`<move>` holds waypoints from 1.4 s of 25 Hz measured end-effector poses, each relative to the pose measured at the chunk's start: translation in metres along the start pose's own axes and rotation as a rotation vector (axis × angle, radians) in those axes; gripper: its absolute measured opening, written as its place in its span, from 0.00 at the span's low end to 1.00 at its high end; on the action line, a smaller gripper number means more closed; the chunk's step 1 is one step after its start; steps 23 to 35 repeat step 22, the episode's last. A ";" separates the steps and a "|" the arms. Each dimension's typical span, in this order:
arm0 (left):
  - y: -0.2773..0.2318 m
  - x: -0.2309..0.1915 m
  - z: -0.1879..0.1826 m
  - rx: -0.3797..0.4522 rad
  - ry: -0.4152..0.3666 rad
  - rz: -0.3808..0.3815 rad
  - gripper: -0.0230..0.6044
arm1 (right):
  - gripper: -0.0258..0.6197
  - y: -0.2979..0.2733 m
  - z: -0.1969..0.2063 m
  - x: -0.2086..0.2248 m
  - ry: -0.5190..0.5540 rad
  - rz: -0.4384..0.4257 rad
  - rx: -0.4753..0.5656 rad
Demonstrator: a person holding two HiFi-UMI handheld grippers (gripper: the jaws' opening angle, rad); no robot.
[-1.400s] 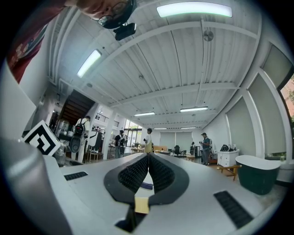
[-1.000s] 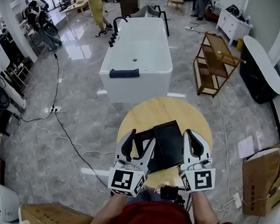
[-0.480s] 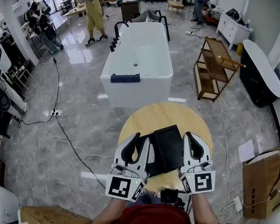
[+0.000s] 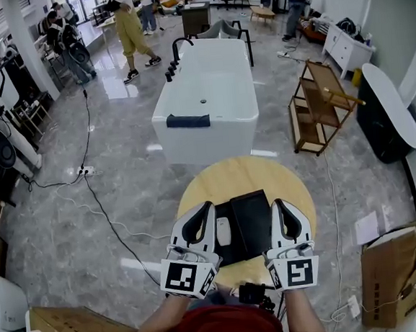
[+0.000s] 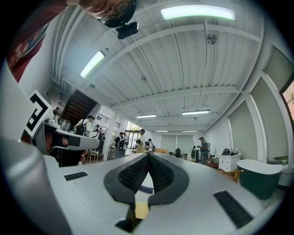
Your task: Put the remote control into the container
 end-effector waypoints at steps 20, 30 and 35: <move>0.000 -0.004 0.006 -0.026 0.028 -0.023 0.06 | 0.07 -0.001 0.003 -0.004 -0.015 -0.018 -0.002; -0.001 -0.004 0.005 -0.028 0.030 -0.024 0.06 | 0.07 -0.002 0.003 -0.004 -0.017 -0.018 -0.001; -0.001 -0.004 0.005 -0.028 0.030 -0.024 0.06 | 0.07 -0.002 0.003 -0.004 -0.017 -0.018 -0.001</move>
Point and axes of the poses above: the fingertips, and each gripper's own axes: y backward along the fingers, x to its right, z out of its underside, the point moved 9 cm from there along y, backward along the fingers, and after that the axes turned 8 degrees about -x, right-handed, at the moved point
